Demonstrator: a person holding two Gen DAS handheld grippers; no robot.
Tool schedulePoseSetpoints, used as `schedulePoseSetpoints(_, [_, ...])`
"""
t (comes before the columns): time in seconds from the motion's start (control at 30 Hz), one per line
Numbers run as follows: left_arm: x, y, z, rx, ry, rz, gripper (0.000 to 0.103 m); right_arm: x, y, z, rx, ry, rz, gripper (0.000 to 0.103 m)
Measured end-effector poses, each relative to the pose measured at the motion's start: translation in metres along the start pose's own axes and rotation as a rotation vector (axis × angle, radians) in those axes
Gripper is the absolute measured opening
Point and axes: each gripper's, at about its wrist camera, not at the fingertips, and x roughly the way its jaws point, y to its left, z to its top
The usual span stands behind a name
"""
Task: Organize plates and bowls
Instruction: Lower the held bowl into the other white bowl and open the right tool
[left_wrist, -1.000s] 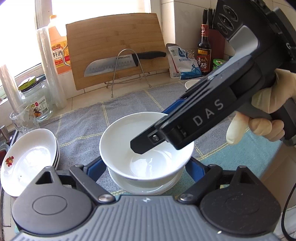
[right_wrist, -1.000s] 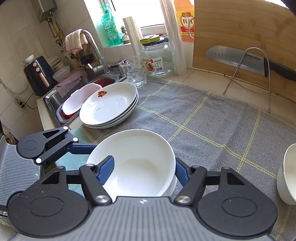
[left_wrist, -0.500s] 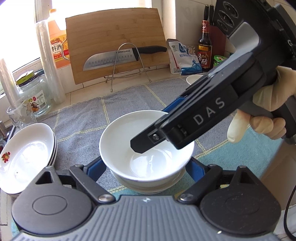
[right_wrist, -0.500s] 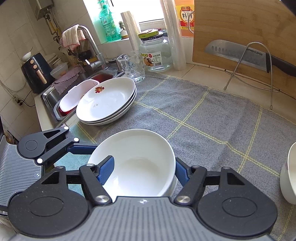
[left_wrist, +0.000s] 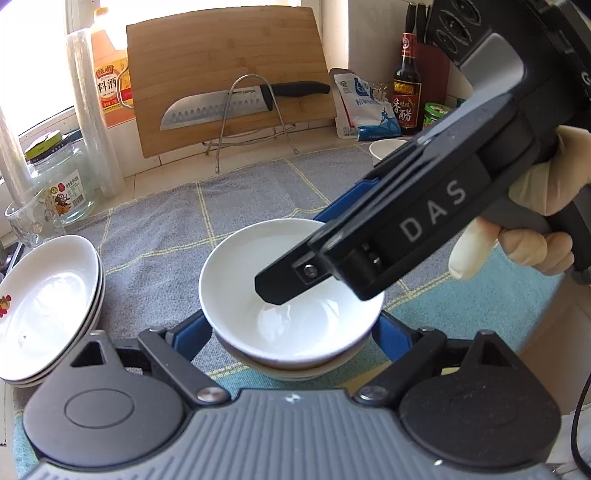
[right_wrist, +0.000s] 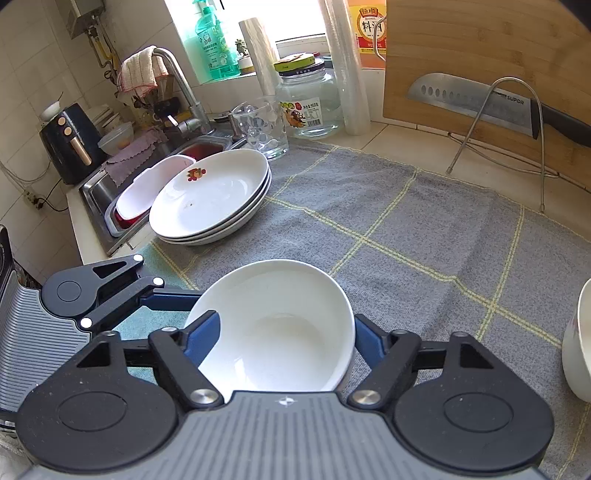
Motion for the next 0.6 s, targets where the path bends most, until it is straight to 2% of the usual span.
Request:
schedulePoseSetpoints(0.2, [-0.005, 0.001, -0.003, 0.003, -0.006, 0.009, 0.096, -0.008, -0.001, 0.0, 0.005, -0.03, -0.008, 0.099])
schedulePoseSetpoints(0.6, [-0.031, -0.008, 0.005, 0.023, -0.064, -0.013, 0.097, -0.021, -0.006, -0.007, 0.008, -0.053, -0.05, 0.102])
